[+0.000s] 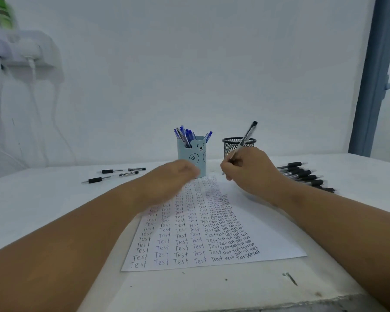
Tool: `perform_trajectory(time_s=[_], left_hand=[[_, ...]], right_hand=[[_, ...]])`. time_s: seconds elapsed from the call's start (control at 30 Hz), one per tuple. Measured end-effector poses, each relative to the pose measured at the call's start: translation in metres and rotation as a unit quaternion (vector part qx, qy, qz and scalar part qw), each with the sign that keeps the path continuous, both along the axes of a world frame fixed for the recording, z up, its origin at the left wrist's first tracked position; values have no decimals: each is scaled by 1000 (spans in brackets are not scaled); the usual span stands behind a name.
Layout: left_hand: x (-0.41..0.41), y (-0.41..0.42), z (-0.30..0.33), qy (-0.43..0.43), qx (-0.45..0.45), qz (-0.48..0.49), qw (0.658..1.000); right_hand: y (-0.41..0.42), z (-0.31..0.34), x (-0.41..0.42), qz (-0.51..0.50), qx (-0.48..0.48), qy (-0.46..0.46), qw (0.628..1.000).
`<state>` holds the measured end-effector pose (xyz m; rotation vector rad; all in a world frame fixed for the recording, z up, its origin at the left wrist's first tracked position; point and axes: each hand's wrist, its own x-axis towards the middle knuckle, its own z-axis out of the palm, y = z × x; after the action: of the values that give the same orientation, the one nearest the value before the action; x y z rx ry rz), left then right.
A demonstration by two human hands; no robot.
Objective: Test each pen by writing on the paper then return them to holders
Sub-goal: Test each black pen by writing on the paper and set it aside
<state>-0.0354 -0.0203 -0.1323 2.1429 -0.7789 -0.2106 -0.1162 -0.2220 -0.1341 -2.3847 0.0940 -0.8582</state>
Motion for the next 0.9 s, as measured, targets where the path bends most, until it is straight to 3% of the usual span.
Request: perform_trajectory(time_s=[0.1, 0.17, 0.3, 0.57, 0.9], left_hand=[[-7, 11, -5, -42, 86, -1, 995], [-8, 15, -5, -34, 104, 13, 994], [-9, 19, 0, -1, 105, 22, 994], [-9, 20, 0, -3, 109, 36, 993], [-10, 21, 1, -5, 112, 31, 993]], right_hand=[[2, -1, -2, 65, 165, 29, 984], [2, -4, -1, 74, 217, 58, 972], [3, -8, 4, 48, 180, 106, 977], [5, -9, 2, 16, 83, 100, 991], [5, -10, 3, 22, 45, 100, 994]])
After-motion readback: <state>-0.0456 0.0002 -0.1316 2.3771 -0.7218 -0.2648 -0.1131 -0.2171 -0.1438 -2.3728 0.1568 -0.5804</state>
